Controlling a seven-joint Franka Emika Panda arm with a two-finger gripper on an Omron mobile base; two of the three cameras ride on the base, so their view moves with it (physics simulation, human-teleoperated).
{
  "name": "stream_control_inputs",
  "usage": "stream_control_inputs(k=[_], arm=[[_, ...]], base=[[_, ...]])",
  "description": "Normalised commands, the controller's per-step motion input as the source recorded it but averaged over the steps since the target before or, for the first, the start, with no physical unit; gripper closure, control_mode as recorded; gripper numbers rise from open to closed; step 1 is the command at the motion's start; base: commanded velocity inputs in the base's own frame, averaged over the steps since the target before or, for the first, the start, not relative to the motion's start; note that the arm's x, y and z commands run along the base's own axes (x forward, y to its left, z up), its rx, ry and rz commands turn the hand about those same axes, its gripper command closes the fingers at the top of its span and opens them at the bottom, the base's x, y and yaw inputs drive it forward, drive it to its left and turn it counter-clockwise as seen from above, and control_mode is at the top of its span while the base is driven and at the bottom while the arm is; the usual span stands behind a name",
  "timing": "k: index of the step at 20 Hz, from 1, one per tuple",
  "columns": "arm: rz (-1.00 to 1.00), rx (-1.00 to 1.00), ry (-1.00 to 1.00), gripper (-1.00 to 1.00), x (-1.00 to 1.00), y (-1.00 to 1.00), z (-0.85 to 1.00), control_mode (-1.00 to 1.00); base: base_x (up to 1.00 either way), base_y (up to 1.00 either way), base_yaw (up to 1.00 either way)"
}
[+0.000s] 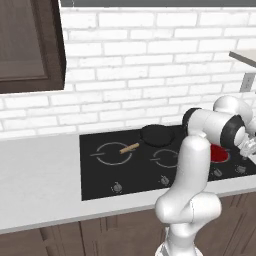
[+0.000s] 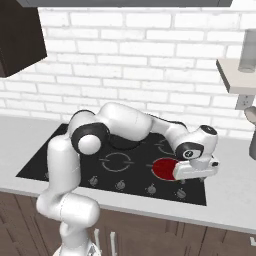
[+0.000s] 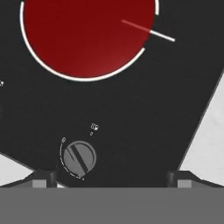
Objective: Turn off the front right burner of the stove.
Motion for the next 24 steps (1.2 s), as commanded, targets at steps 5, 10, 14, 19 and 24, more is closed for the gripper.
stream_control_inputs(k=[5,10,14,19,24], arm=[[0.04,-0.04,0.01,-1.00,-0.38,0.45,-0.35,-1.00],[0.00,-0.01,-0.01,-1.00,0.06,0.21,-0.08,-1.00],[0.00,-0.03,0.00,-1.00,-0.01,0.16,-0.19,-1.00],[0.00,-0.05,0.00,-1.00,0.00,0.32,-0.22,-1.00],[0.03,-0.04,0.00,-1.00,0.00,0.19,-0.06,-1.00]], base=[[0.00,0.00,0.00],[0.00,0.00,0.00],[0.00,0.00,0.00],[0.00,0.00,0.00],[0.00,0.00,0.00]])
